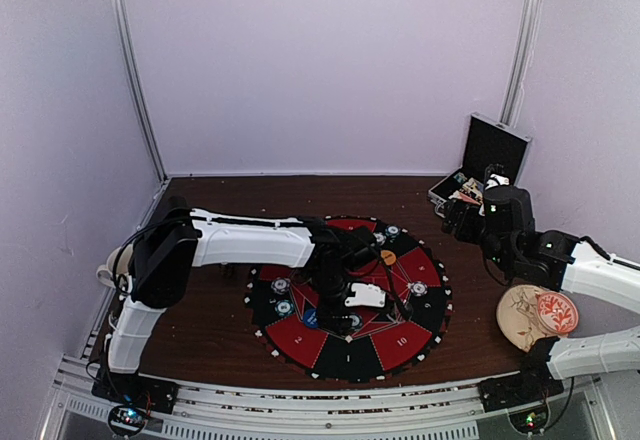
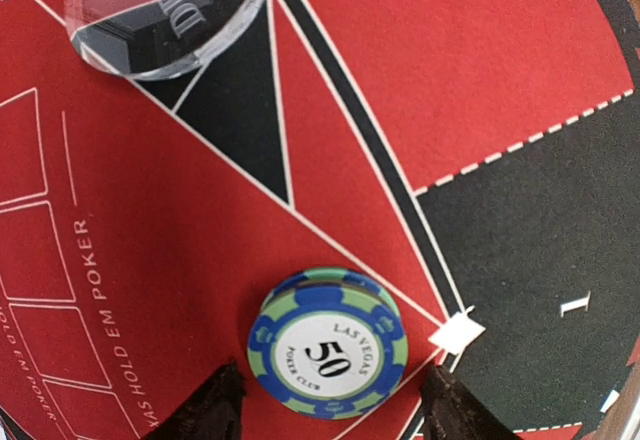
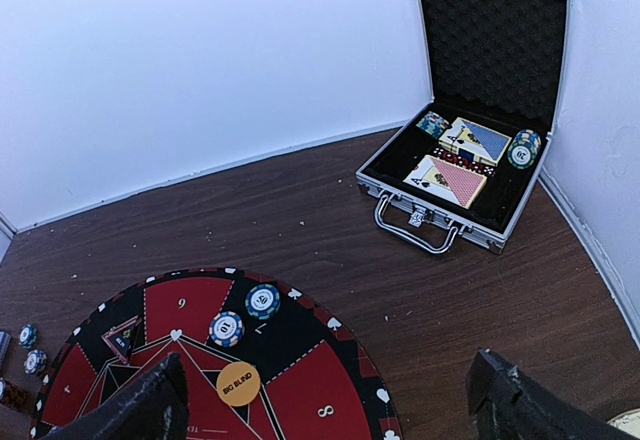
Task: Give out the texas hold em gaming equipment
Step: Pick up the pile of poker chips from the poker table mat.
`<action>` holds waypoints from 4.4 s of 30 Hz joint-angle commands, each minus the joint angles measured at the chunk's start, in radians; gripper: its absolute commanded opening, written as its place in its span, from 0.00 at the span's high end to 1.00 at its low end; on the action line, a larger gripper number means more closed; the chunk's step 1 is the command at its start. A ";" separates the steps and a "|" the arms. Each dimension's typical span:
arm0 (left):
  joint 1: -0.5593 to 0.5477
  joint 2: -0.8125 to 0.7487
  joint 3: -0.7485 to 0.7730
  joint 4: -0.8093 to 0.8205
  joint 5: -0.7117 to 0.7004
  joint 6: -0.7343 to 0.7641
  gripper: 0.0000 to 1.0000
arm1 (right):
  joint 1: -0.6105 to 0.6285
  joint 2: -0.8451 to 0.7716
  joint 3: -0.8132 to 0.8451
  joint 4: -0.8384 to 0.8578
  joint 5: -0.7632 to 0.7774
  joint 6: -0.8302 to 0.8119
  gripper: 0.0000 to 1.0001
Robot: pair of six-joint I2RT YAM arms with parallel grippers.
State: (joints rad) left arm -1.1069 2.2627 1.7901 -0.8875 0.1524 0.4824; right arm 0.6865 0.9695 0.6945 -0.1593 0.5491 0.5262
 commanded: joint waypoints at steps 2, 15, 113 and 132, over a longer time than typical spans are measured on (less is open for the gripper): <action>-0.004 0.017 0.021 -0.064 0.022 0.030 0.35 | -0.005 -0.004 -0.009 0.016 -0.004 -0.007 0.02; 0.007 -0.049 -0.033 -0.029 -0.019 0.026 0.50 | -0.005 0.002 -0.006 0.015 -0.018 -0.012 0.02; 0.667 -1.128 -0.905 0.641 0.049 -0.186 0.02 | 0.383 1.052 0.720 -0.666 -0.551 0.027 0.19; 0.667 -1.134 -0.907 0.642 0.041 -0.185 0.02 | 0.384 1.063 0.721 -0.682 -0.556 0.031 0.39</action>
State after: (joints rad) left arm -0.4458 1.1500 0.8936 -0.2874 0.2012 0.3065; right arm 1.0748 2.0125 1.4166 -0.8162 -0.0223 0.5526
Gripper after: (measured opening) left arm 0.978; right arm 0.626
